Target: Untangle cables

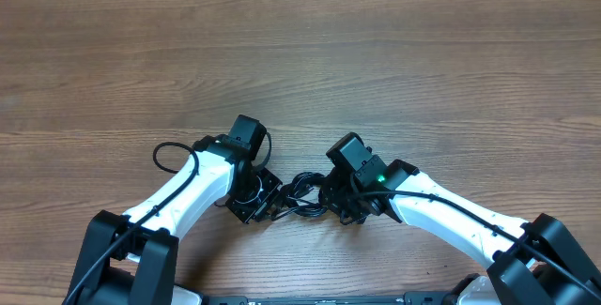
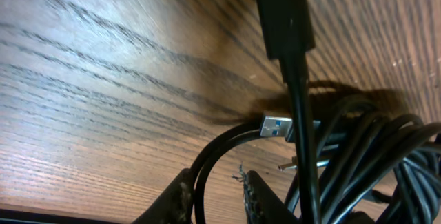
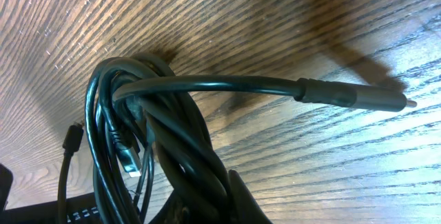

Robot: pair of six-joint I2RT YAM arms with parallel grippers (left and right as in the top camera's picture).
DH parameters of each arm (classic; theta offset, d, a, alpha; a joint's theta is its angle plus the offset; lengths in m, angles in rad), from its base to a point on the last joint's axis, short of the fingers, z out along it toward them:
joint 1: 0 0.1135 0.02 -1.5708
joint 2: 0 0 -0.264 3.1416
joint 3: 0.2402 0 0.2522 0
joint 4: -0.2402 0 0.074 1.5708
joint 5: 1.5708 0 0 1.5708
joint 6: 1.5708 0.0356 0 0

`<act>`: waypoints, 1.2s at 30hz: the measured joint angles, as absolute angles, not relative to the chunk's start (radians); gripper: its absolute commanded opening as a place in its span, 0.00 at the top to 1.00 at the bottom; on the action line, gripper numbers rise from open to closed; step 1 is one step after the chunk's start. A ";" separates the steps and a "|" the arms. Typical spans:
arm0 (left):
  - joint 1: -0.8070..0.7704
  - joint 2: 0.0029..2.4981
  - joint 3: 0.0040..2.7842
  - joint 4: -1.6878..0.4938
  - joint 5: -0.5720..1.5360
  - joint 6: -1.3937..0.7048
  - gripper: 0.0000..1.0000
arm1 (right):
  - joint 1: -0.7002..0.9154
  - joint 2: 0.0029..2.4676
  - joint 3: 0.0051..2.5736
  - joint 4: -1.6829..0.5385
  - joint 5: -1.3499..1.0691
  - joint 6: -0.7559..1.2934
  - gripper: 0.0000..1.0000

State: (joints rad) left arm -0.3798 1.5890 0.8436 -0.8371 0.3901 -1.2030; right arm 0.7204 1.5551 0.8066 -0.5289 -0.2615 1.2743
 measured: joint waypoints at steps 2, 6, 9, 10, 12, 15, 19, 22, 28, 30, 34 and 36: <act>-0.386 1.589 0.844 -0.838 0.391 -1.203 0.89 | 0.720 1.555 0.807 -0.529 -0.262 1.274 0.91; -0.387 1.589 0.844 -0.836 0.389 -1.202 0.96 | 0.721 1.555 0.807 -0.532 -0.262 1.274 0.91; -0.387 1.589 0.844 -0.831 0.380 -1.203 0.96 | 0.721 1.555 0.807 -0.532 -0.262 1.275 0.91; -0.387 1.589 0.844 -0.826 0.371 -1.203 0.96 | 0.721 1.555 0.807 -0.532 -0.262 1.274 0.91; -0.387 1.589 0.844 -0.814 0.349 -1.203 0.96 | 0.721 1.555 0.807 -0.532 -0.262 1.275 0.91; -0.378 1.589 0.845 -0.804 0.314 -1.201 0.96 | 0.721 1.555 0.807 -0.537 -0.266 1.275 0.91; -0.334 1.589 0.885 -0.867 0.321 -1.155 0.96 | 0.722 1.555 0.807 -0.555 -0.279 1.275 0.91; -0.287 1.589 0.979 -0.964 0.327 -1.092 0.96 | 0.722 1.555 0.807 -0.557 -0.285 1.275 0.91; -0.239 1.590 1.181 -1.055 0.267 -0.984 0.96 | 0.722 1.556 0.807 -0.573 -0.280 1.274 0.91; -0.233 1.590 1.217 -1.055 0.230 -0.966 0.96 | 0.722 1.557 0.807 -0.572 -0.280 1.274 0.91; -0.234 1.590 1.229 -1.047 0.163 -0.949 0.96 | 0.722 1.557 0.807 -0.572 -0.280 1.274 0.90; -0.234 1.590 1.229 -1.048 0.155 -0.942 0.85 | 0.722 1.557 0.807 -0.572 -0.279 1.272 0.90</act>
State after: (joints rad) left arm -0.2340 1.5898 1.2293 -1.0477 0.1547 -0.9424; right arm 0.7216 1.5570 0.8070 -0.5720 -0.2794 1.2724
